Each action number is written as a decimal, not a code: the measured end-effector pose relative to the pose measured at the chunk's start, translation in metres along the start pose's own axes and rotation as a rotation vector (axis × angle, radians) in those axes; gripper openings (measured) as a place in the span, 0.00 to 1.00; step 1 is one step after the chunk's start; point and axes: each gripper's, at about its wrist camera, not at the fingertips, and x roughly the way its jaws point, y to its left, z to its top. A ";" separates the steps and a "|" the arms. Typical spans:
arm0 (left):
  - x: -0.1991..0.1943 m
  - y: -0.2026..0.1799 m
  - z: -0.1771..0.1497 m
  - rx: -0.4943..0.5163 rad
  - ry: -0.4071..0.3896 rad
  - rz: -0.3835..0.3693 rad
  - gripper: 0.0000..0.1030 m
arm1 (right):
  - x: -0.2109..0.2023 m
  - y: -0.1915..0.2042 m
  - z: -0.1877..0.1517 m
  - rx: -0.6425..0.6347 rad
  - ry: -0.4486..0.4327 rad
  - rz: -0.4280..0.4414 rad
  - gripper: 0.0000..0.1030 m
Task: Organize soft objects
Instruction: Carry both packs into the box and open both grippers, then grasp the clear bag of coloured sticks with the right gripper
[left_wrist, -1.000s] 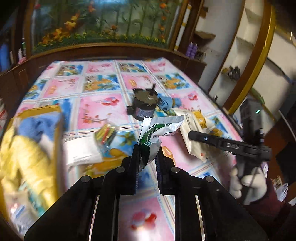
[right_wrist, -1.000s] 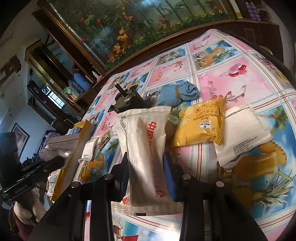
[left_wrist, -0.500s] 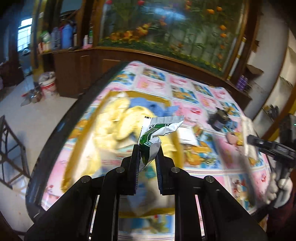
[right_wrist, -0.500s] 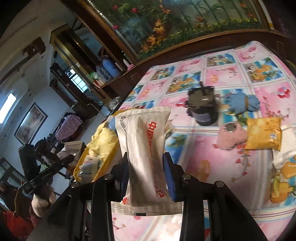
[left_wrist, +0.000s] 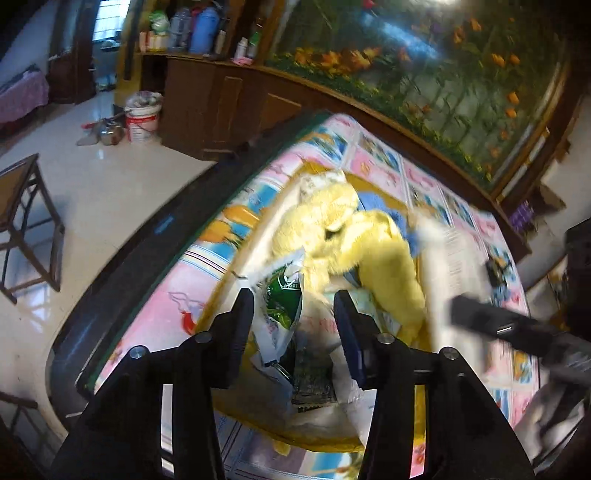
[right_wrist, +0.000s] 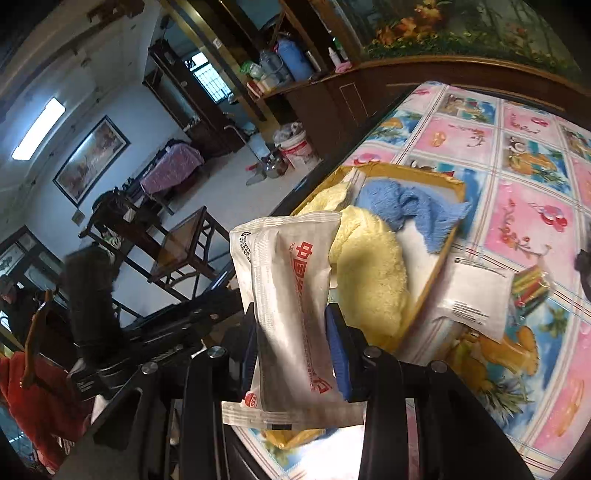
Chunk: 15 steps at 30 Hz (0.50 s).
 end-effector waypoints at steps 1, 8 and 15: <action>-0.005 0.001 0.000 -0.025 -0.021 0.020 0.44 | 0.012 0.002 0.003 -0.010 0.017 -0.031 0.34; -0.022 -0.011 -0.002 0.020 -0.109 0.206 0.45 | 0.048 -0.004 0.005 0.020 0.050 -0.106 0.40; -0.030 -0.018 -0.006 0.055 -0.161 0.363 0.64 | 0.022 0.009 0.003 -0.008 -0.017 -0.085 0.53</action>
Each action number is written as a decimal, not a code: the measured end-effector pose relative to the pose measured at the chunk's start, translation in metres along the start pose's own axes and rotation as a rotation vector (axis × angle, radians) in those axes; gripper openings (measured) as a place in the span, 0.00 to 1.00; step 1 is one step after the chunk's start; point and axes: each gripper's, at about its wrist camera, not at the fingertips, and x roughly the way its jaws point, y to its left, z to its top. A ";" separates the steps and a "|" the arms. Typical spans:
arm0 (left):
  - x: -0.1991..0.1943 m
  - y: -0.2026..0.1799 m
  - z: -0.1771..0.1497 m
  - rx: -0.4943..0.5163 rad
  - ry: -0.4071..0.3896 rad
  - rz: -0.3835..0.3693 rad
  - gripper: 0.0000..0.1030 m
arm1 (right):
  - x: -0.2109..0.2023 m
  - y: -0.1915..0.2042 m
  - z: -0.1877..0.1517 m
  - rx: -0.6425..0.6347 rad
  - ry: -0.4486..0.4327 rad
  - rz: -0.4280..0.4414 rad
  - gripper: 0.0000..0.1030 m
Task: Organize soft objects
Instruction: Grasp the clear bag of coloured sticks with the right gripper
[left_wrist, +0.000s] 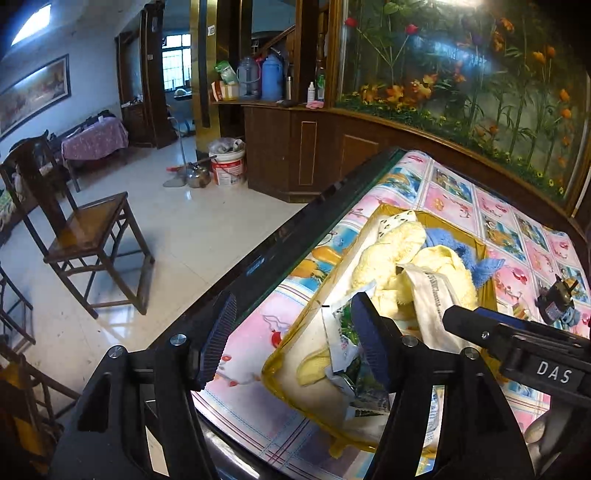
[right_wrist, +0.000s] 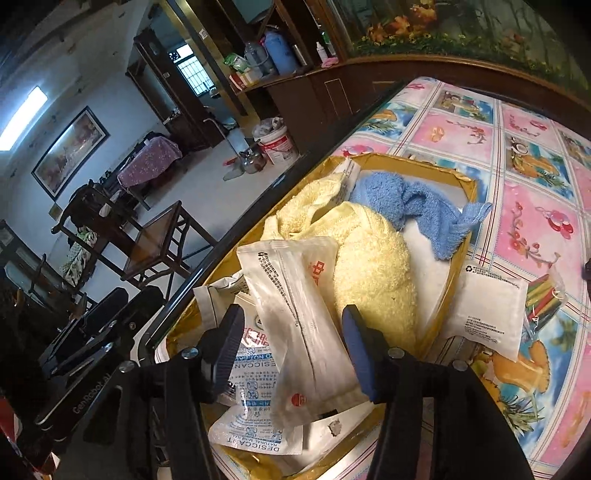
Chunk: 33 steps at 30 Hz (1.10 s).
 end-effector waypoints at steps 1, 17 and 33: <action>-0.002 -0.001 -0.001 0.007 -0.003 0.001 0.64 | -0.004 0.001 0.000 -0.005 -0.010 -0.002 0.53; -0.035 -0.020 -0.006 -0.018 0.002 -0.326 0.64 | -0.123 -0.128 -0.017 0.152 -0.204 -0.281 0.53; -0.030 -0.048 -0.014 0.068 0.066 -0.401 0.64 | 0.034 -0.131 0.036 0.064 0.121 -0.345 0.47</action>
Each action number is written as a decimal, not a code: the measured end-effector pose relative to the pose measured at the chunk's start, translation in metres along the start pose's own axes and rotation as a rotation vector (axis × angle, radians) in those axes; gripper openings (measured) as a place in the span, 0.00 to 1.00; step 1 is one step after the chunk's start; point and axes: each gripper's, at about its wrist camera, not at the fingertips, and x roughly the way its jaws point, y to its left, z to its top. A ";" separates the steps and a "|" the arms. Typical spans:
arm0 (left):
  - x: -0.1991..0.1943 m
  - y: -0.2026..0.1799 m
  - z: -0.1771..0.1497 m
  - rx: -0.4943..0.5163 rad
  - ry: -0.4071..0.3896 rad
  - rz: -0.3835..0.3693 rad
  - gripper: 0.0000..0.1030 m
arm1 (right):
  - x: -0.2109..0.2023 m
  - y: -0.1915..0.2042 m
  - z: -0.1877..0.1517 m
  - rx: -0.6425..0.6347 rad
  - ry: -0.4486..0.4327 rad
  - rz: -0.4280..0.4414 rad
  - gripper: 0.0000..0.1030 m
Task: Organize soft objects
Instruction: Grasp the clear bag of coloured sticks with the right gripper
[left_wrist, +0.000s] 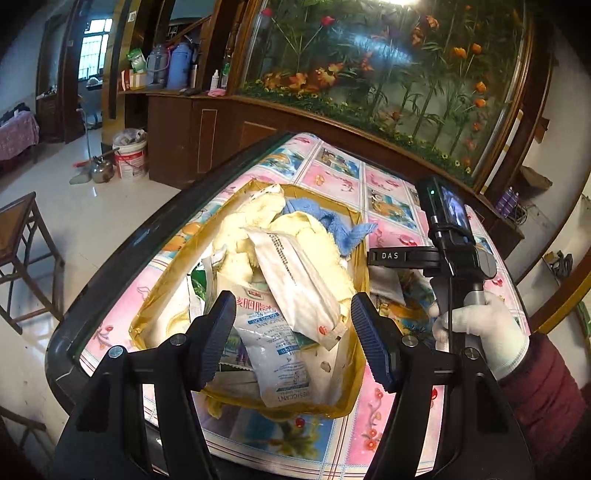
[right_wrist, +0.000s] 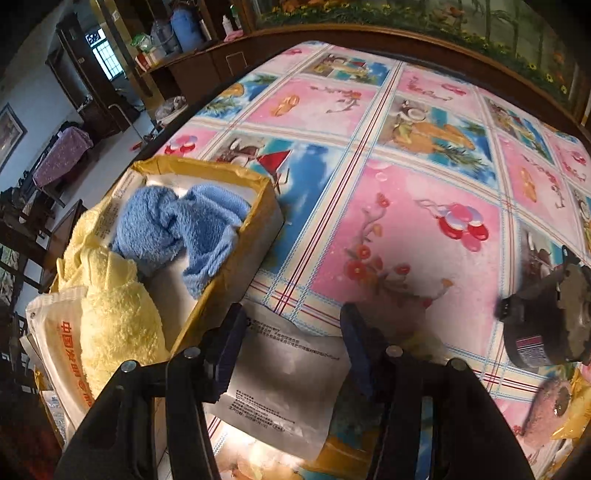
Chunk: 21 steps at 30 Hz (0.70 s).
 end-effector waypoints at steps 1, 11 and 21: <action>0.002 0.001 -0.001 0.001 0.004 -0.003 0.64 | -0.001 0.002 -0.004 -0.026 0.015 0.008 0.44; 0.011 -0.010 -0.007 0.035 0.027 -0.096 0.64 | -0.070 -0.034 -0.080 -0.024 0.059 0.136 0.44; 0.000 -0.058 -0.022 0.208 0.043 -0.184 0.63 | -0.072 -0.076 -0.061 0.069 -0.036 0.012 0.54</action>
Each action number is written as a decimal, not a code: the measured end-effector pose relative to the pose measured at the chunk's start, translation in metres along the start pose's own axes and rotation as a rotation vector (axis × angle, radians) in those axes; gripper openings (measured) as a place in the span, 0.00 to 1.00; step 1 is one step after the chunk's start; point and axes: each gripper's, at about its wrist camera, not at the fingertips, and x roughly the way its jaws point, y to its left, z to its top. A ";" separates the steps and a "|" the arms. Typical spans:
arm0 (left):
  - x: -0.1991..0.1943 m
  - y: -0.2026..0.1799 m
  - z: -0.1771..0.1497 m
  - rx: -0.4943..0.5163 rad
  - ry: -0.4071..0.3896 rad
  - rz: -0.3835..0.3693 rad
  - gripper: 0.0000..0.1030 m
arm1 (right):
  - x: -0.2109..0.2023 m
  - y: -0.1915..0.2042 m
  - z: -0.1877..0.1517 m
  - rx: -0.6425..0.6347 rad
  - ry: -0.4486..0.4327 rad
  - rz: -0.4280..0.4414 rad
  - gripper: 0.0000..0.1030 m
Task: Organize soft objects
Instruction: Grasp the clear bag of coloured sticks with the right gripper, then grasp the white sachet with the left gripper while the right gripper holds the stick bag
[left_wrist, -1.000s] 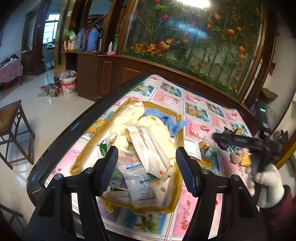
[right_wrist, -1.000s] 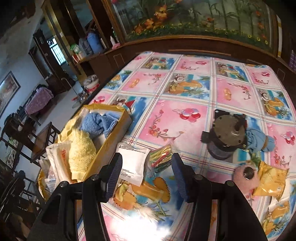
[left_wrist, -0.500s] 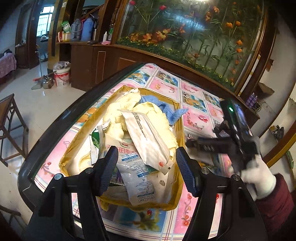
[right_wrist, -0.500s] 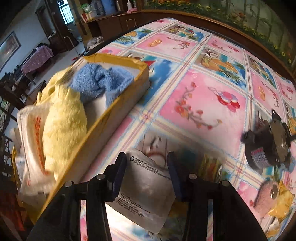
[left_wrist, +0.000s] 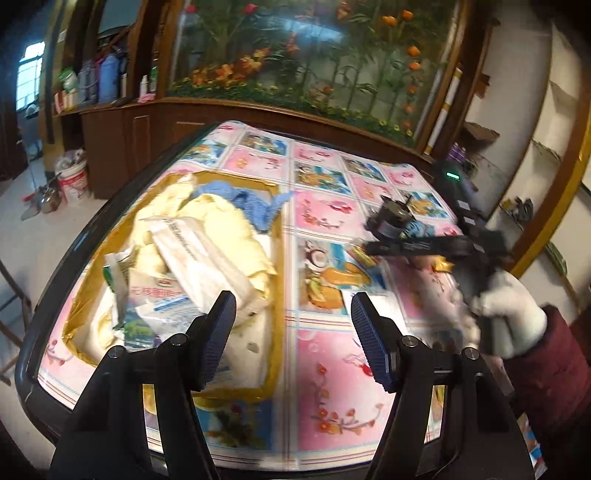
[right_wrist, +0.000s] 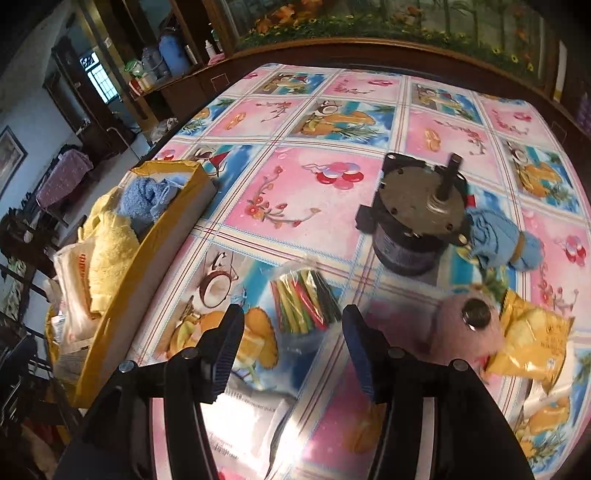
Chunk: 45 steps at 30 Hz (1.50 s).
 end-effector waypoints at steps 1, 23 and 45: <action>-0.002 -0.006 -0.001 0.026 0.000 -0.002 0.63 | 0.010 0.004 0.004 -0.014 0.018 -0.010 0.54; 0.076 -0.097 -0.017 0.398 0.188 0.034 0.63 | -0.023 -0.031 -0.061 0.033 -0.036 0.065 0.17; 0.111 -0.097 -0.018 0.640 0.263 0.045 0.63 | -0.022 -0.063 -0.075 0.133 -0.142 0.196 0.17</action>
